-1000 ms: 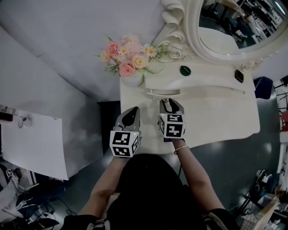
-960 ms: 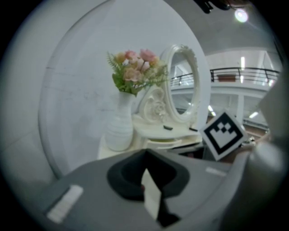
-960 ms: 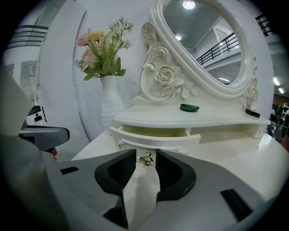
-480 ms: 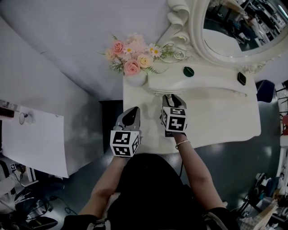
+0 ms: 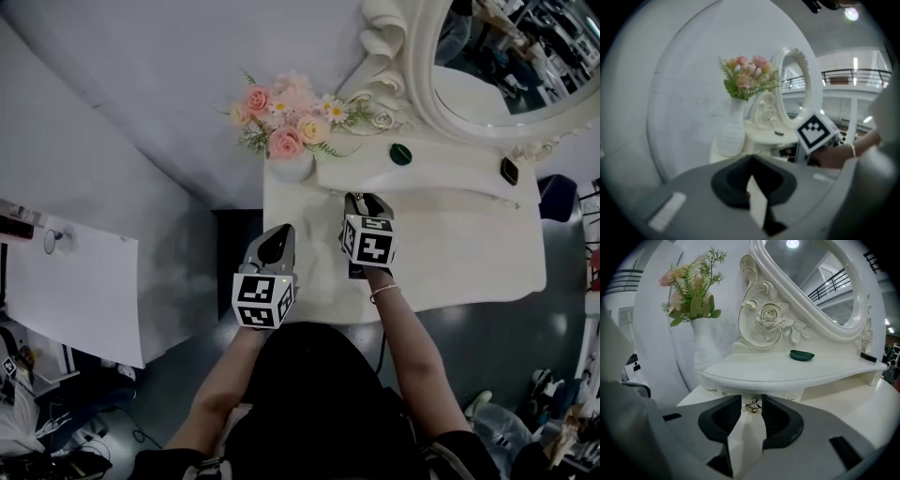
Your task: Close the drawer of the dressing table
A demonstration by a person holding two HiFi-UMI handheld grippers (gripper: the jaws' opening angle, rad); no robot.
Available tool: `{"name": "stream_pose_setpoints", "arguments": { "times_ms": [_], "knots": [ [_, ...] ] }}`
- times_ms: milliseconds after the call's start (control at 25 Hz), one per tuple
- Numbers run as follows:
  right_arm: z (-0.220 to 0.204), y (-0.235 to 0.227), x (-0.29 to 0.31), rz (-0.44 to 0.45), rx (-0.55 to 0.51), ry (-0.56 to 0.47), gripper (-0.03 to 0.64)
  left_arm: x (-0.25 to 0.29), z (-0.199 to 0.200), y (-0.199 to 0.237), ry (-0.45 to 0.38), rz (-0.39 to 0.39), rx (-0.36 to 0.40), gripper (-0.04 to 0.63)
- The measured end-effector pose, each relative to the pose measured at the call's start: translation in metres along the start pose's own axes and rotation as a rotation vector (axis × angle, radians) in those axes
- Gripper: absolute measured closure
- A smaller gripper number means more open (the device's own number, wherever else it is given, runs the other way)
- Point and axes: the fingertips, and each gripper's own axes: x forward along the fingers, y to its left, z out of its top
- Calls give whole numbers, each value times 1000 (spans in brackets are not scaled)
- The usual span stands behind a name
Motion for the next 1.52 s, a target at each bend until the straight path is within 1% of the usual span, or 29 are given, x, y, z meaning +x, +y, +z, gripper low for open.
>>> {"name": "stream_pose_setpoints", "arguments": {
  "times_ms": [120, 320, 640, 880, 1280, 1520],
  "knots": [
    [-1, 0, 1, -5, 9, -6, 506, -3, 0, 3, 0, 10, -2, 588],
    [-3, -1, -5, 4, -5, -7, 506, -3, 2, 5, -9, 14, -2, 588],
    [-12, 6, -46, 32, -23, -45, 506, 1, 7, -8, -21, -12, 16, 588],
    [-14, 12, -80, 51, 0, -92, 508, 1, 7, -20, -24, -36, 32, 588],
    [-18, 19, -127, 59, 14, -144, 546, -7, 7, -30, -28, -53, 48, 588],
    [-27, 19, -147, 38, -2, -160, 577, -15, 5, -32, -31, -55, 53, 588]
  ]
}}
